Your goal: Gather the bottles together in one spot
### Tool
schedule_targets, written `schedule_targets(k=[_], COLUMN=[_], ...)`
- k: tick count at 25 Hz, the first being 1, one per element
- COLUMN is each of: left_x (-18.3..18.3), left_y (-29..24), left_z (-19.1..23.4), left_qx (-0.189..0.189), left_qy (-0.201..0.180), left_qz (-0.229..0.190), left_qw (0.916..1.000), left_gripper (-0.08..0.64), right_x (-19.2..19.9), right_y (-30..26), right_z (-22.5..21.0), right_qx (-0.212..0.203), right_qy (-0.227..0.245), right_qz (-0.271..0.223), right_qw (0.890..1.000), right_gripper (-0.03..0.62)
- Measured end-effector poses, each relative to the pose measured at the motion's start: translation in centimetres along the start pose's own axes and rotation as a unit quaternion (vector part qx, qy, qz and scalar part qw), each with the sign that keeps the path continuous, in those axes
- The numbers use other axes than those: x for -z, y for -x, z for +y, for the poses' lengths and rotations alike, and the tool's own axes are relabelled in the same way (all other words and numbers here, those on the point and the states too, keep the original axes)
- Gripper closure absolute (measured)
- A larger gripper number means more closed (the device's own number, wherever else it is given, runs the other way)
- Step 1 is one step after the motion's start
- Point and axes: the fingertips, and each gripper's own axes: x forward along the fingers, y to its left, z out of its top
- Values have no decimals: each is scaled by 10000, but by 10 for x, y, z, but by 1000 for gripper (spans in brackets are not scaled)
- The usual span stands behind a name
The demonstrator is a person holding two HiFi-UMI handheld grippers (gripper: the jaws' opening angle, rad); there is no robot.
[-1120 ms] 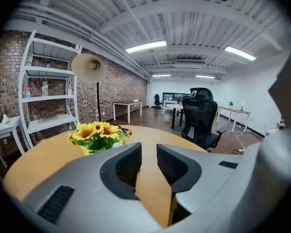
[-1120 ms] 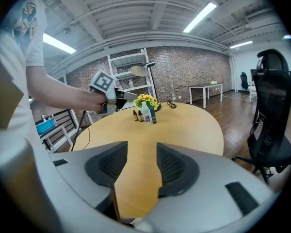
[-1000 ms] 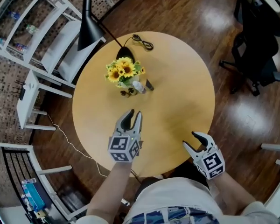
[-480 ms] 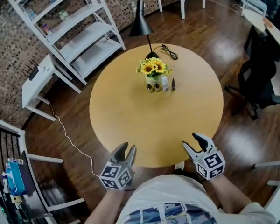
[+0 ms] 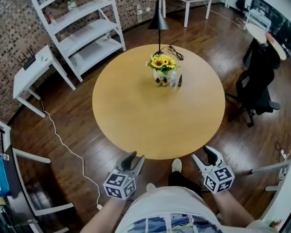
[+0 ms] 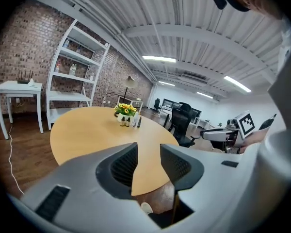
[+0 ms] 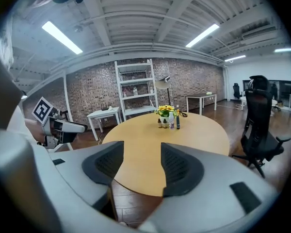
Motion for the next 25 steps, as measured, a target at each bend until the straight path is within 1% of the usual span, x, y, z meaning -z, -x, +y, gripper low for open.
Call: schedule_targets(k=[3, 5, 8, 10, 14, 16, 20, 25], left_x=[13, 21, 29, 31, 29, 28, 28, 32], left_y=[20, 30, 42, 49, 62, 67, 72, 69], left_z=[1, -1, -3, -4, -8, -7, -3, 1], left_qx=[-18, 4, 5, 23, 119, 97, 28, -51], left_qy=[55, 65, 2, 26, 234, 244, 158, 150], left_qz=[57, 125, 254, 260, 38, -30, -54, -5], left_qw=[10000, 9999, 9997, 9997, 9996, 9997, 9999, 9999], left_gripper=[411, 411, 411, 411, 408, 407, 406, 400], right_x=[9, 12, 13, 13, 17, 18, 22, 23], right_y=[20, 28, 35, 37, 39, 38, 35, 30], right_z=[13, 24, 42, 52, 68, 73, 78, 69], right_qx=[245, 298, 233, 174, 71, 20, -36, 51], right_qy=[67, 118, 228, 290, 363, 385, 405, 449], right_qz=[-8, 24, 15, 21, 64, 82, 116, 170], right_qw=[9997, 9995, 9995, 9994, 9993, 9992, 9991, 9988], right_gripper=[330, 330, 330, 330, 330, 330, 330, 331])
